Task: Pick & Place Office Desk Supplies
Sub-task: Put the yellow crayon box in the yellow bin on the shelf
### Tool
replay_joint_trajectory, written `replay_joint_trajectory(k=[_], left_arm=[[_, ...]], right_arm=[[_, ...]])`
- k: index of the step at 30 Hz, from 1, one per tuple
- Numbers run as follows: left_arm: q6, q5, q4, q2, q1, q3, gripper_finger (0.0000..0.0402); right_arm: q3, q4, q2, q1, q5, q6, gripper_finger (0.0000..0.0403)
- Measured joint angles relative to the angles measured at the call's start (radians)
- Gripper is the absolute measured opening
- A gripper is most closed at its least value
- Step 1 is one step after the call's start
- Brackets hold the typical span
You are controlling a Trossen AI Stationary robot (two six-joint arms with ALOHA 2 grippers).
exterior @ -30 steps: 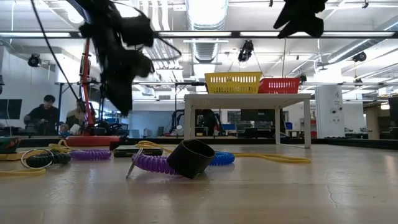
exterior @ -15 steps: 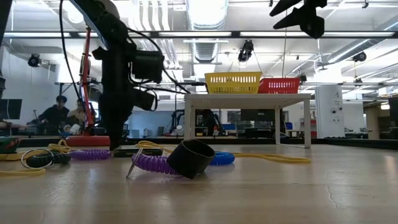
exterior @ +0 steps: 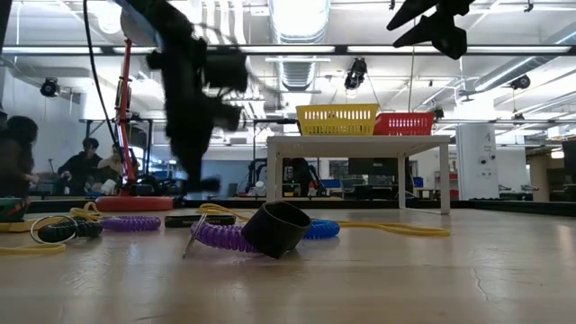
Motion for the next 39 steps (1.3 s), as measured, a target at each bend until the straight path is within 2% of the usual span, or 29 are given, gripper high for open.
replay_joint_trajectory(k=[7, 12, 17, 22, 27, 32, 39], left_arm=[[-0.006, -0.007, -0.131, -0.009, 0.044, 0.338, 0.0004], [-0.032, -0.006, -0.055, 0.010, 0.085, 0.550, 0.0003], [-0.071, -0.006, 0.066, 0.141, 0.123, 0.725, 0.0002], [-0.116, -0.015, 0.079, 0.303, 0.171, 0.904, 0.0002], [-0.141, -0.019, 0.079, 0.419, 0.212, 1.007, 0.0016], [-0.141, -0.019, 0.096, 0.466, 0.239, 1.019, 0.0040], [-0.174, -0.016, 0.143, 0.475, 0.267, 1.015, 0.0119]], right_arm=[[0.000, 0.001, -0.003, 0.000, 0.000, 0.005, 0.0146], [0.000, 0.005, -0.002, 0.000, 0.005, 0.024, 0.0146], [0.001, 0.060, -0.002, 0.000, 0.056, 0.030, 0.0146], [0.026, 0.109, -0.002, 0.000, 0.079, 0.028, 0.0146], [0.061, 0.108, -0.002, 0.000, 0.079, 0.031, 0.0146], [0.082, 0.108, -0.002, 0.007, 0.081, 0.034, 0.0146], [0.084, 0.106, -0.002, 0.047, 0.135, 0.034, 0.0146]])
